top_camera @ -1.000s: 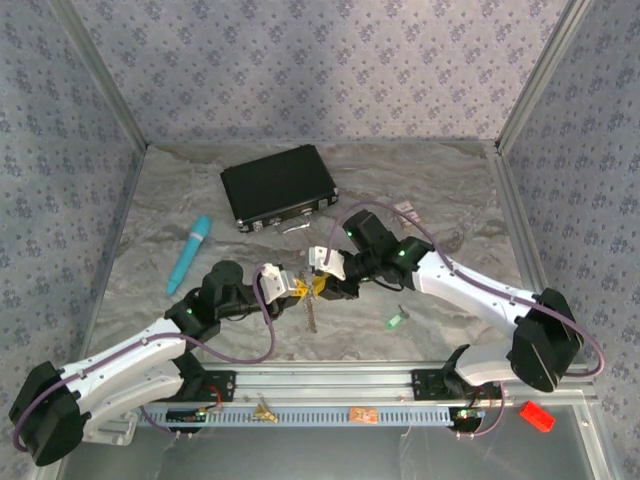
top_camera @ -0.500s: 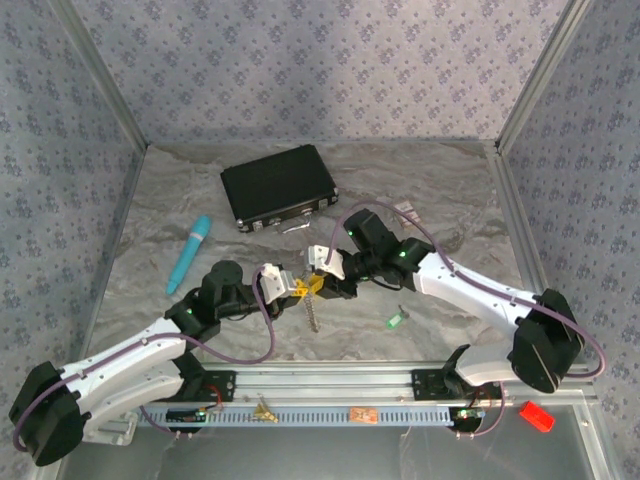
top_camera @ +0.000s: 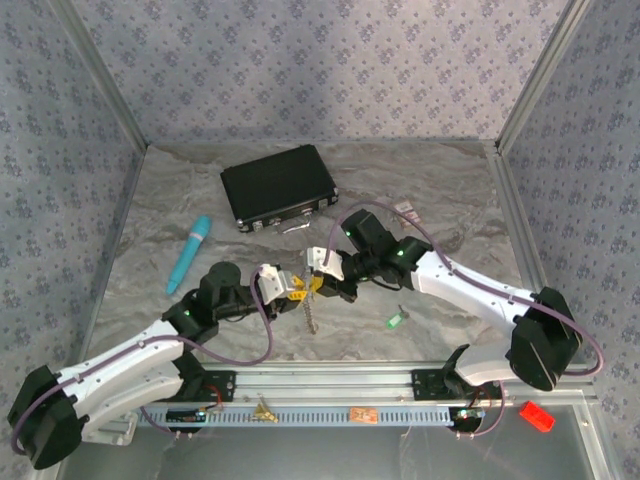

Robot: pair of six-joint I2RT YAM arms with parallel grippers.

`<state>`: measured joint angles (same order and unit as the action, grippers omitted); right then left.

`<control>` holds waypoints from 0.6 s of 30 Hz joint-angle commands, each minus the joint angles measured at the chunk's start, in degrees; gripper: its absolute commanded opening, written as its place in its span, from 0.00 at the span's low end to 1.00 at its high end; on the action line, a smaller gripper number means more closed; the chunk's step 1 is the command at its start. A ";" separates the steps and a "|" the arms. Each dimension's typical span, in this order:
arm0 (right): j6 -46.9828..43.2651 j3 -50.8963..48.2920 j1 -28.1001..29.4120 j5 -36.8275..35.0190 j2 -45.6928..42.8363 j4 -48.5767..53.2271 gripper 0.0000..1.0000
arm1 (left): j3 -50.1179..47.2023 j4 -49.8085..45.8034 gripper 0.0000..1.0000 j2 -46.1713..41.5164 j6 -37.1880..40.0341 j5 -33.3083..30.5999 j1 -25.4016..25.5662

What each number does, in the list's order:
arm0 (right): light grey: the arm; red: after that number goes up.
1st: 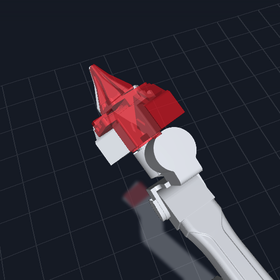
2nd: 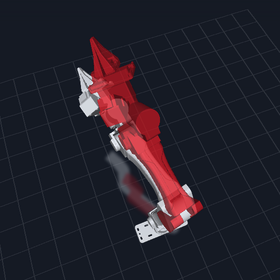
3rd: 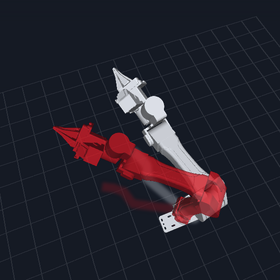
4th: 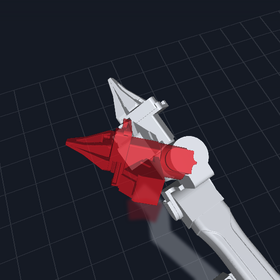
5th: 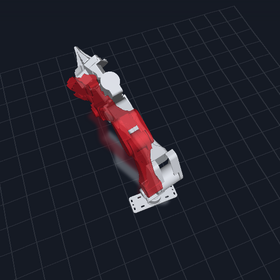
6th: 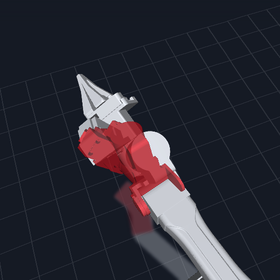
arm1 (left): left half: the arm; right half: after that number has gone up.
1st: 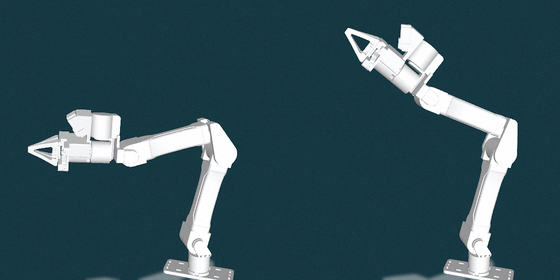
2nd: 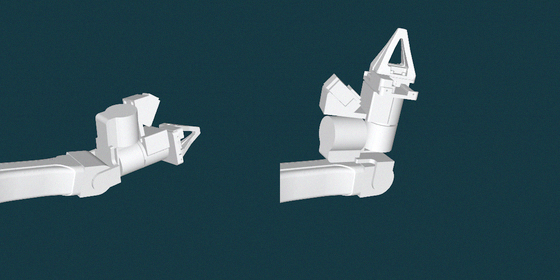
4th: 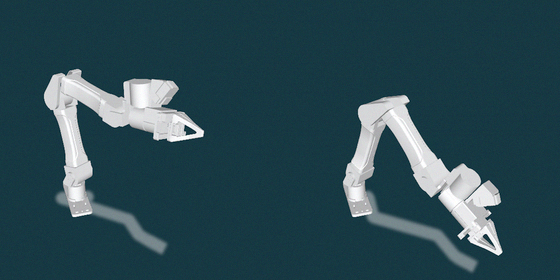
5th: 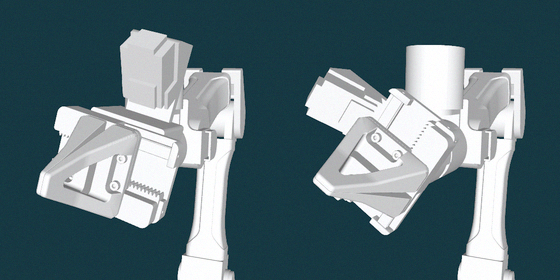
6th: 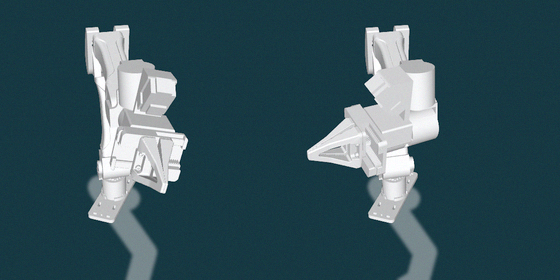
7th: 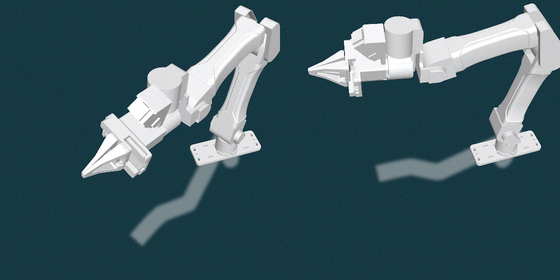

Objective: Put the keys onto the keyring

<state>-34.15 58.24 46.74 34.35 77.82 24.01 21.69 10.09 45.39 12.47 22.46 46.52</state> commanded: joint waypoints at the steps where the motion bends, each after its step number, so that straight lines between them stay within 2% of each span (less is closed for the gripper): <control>1: -3.73 4.44 1.25 -4.86 1.54 7.09 0.00 | 2.90 -5.41 0.22 -1.15 1.02 -0.88 0.25; 5: -5.29 6.94 2.85 -6.91 2.71 10.18 0.00 | 4.23 -8.94 0.21 -0.85 1.94 -0.53 0.29; 11: -7.24 9.61 5.00 -10.02 4.90 14.36 0.00 | 4.23 -8.37 0.19 -0.75 2.07 0.04 0.30; 15: -7.25 11.70 5.59 -9.39 5.26 14.09 0.00 | 3.99 -7.43 0.15 -0.47 2.03 0.39 0.31; 18: -7.18 12.06 6.07 -9.30 5.67 14.40 0.00 | 3.67 -6.33 0.09 -0.45 2.12 0.09 0.30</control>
<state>-40.18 68.36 51.90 25.65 82.30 35.73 24.36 1.83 45.10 13.93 21.80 46.52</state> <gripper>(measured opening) 0.052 0.103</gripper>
